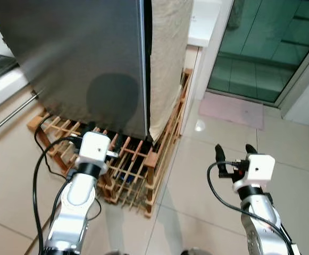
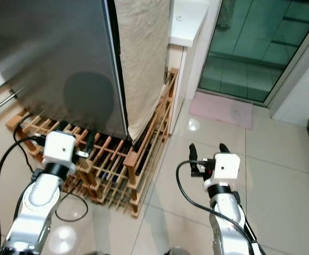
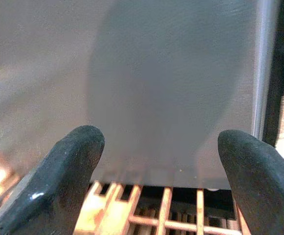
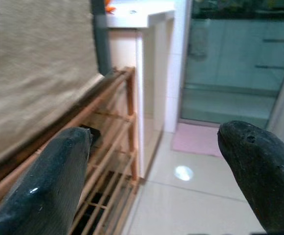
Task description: Restocking fridge
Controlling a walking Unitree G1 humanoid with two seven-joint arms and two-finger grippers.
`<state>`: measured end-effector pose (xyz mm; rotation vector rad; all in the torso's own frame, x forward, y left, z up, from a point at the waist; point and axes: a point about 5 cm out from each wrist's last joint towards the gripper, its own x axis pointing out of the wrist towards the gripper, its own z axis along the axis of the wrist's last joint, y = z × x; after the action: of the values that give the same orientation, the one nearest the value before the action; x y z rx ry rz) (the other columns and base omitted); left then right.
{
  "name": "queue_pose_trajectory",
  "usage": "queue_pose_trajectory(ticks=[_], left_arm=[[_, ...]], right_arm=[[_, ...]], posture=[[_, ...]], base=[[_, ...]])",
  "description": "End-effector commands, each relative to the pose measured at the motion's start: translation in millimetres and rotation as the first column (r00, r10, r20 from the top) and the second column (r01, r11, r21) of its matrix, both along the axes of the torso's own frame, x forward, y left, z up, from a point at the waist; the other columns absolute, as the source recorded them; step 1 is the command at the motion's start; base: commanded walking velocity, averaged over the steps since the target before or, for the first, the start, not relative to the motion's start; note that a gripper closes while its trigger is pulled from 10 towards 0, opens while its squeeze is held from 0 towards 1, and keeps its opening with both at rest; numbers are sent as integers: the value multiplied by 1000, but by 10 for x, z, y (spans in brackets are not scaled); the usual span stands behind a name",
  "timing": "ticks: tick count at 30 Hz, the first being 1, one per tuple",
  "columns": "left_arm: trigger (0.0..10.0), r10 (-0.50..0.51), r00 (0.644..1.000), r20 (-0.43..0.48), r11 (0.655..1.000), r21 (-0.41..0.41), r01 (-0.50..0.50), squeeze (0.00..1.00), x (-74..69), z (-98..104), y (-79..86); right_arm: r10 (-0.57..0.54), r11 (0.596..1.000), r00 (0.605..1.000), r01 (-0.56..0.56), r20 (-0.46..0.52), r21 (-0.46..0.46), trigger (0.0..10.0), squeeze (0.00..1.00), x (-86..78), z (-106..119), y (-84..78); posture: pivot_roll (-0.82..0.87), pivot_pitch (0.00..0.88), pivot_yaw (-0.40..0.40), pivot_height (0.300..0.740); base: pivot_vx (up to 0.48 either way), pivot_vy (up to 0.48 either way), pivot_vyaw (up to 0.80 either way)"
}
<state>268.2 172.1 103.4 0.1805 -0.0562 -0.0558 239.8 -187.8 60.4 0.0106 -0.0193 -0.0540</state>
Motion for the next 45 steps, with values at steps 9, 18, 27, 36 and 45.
queue_pose_trajectory(ticks=[9, 18, 27, 36, 45], left_arm=[[10000, -166, 986, 20, 977, -130, 168, 0, 17, 138, -379], [10000, -140, 990, 14, 983, -119, 141, 0, -135, 166, -207], [10000, -207, 978, -35, 976, -69, 204, 0, -407, 191, -183], [10000, -233, 972, 31, 969, -74, 235, 0, -438, 429, -172], [10000, -298, 953, 61, 950, -80, 302, 0, -491, 503, -283]], right_arm=[[-8, 997, 1000, 10, 17, -78, 10000, 0, 26, 77, -102], [15, 997, 1000, -15, 7, -79, 10000, 0, -81, 182, -121], [66, 995, 994, -72, -87, -62, 10000, 0, -497, 96, -202], [114, 992, 984, -120, -135, -32, 10000, 0, -509, 43, 5], [148, 988, 984, -152, -96, -40, 10000, 0, -284, 130, 186]], posture=[[-62, 0, 4, 731], [-50, 0, -33, 731], [-43, 0, -24, 731], [-14, 0, -16, 731], [-10, 0, -26, 731]], base=[[0, 0, 0], [0, 0, 0], [0, 0, 0], [80, 0, 0], [480, 0, 0]])
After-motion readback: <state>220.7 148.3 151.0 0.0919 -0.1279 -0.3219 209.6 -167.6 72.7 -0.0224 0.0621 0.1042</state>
